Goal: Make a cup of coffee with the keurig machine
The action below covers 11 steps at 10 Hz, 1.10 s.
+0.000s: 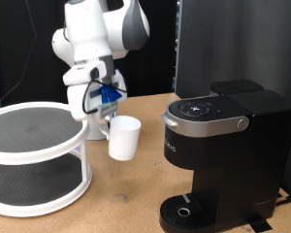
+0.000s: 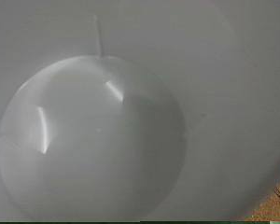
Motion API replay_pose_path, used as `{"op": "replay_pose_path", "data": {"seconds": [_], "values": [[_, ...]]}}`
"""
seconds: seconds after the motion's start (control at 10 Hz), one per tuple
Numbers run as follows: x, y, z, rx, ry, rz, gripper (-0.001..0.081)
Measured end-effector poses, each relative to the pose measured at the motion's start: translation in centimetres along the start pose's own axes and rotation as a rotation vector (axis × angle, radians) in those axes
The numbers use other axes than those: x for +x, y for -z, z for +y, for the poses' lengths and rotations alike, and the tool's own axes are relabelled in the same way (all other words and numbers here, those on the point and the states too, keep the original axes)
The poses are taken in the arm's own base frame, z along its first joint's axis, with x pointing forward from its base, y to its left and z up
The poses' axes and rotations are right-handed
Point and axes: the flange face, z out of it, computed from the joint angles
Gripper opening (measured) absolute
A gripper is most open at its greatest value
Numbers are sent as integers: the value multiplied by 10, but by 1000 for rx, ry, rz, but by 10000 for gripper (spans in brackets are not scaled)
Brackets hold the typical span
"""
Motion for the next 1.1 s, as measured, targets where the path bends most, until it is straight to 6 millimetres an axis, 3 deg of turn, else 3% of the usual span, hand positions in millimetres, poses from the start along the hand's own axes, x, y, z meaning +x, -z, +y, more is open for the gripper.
{"op": "replay_pose_path", "data": {"seconds": [0.2,0.5,1.1], "values": [[-1,-23,0,21,-10,6,72],[-13,-37,13,127,-7,41,72],[-24,-75,28,80,-43,10,72]]}}
